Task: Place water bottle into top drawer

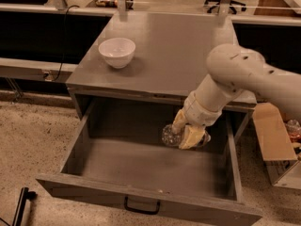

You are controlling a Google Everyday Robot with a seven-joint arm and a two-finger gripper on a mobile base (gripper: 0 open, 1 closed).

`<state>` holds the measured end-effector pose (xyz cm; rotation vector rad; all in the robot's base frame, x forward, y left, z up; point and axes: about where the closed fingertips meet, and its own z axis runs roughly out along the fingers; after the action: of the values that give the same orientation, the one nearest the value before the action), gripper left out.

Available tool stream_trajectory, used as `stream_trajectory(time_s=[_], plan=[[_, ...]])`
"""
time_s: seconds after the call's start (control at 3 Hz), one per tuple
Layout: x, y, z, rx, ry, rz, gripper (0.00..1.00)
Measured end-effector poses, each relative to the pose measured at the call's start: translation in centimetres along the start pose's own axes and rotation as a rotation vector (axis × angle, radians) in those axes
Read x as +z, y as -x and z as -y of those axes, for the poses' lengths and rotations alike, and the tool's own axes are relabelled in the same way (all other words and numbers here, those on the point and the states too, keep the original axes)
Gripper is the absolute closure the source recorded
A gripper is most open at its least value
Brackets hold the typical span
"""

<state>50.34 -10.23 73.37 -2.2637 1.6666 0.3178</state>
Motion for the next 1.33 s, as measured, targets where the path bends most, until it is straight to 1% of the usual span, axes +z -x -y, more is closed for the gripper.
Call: stream_trajectory(time_s=[0.33, 0.67, 1.33], plan=[[2.84, -2.14, -2.4, 0.15, 0.034, -0.102, 0.81], [3.3, -2.23, -2.92, 0.227, 0.043, -0.107, 0.58], [3.44, -2.19, -3.04, 0.226, 0.047, -0.108, 0.13]])
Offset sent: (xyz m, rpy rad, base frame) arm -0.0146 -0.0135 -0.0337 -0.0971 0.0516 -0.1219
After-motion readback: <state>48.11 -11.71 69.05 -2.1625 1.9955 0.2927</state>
